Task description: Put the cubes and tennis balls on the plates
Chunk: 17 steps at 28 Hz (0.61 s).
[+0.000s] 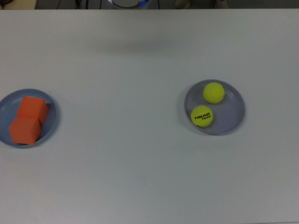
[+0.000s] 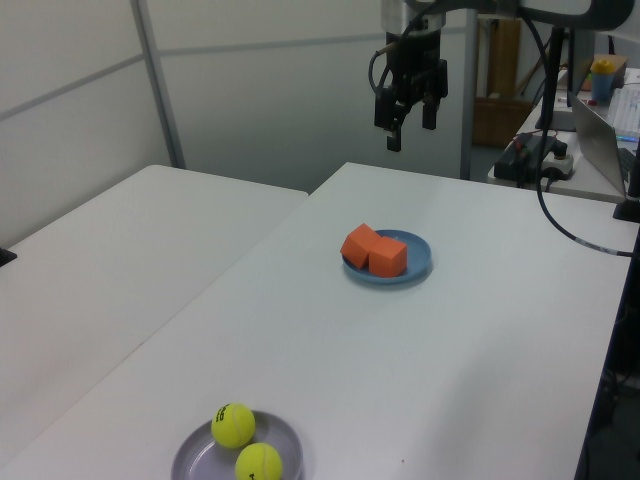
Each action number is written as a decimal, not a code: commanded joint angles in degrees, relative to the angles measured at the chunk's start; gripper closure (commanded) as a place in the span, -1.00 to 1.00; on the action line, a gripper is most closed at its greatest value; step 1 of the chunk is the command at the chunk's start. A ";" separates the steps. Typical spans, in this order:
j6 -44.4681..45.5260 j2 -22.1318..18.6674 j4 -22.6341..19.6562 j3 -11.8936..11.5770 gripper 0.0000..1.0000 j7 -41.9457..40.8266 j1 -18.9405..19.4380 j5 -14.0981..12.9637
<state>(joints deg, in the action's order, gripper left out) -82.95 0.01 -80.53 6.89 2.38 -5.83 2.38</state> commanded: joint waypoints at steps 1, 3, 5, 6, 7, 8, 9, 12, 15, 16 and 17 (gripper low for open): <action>1.21 -0.19 0.11 -0.83 -1.00 -1.41 -0.06 -1.24; 1.38 -0.54 0.11 -0.83 -1.00 -1.32 -0.06 -1.32; 1.65 -0.54 0.11 -0.83 -1.00 -1.32 -0.06 -1.41; 1.65 -0.71 0.11 -0.83 -1.00 -1.50 -0.06 -1.41; 1.56 -0.80 0.11 -0.83 -1.00 -1.76 -0.06 -1.41; 1.65 -0.80 0.11 -0.83 -1.00 -2.72 -0.06 -1.15; 1.65 -0.80 0.03 -0.83 -1.00 -3.95 -0.06 -1.15; 1.47 -0.72 0.11 -0.56 -1.00 -6.94 0.03 -0.62; 0.95 -0.37 0.11 -0.38 -1.00 -6.60 0.03 -0.18; 0.94 -0.28 0.11 -0.39 -1.00 -6.60 0.03 -0.27; 0.94 -0.28 0.11 -0.39 -1.00 -6.68 0.03 -0.27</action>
<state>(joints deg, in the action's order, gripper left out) -82.95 -0.06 -80.46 6.66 -2.43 -5.93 2.39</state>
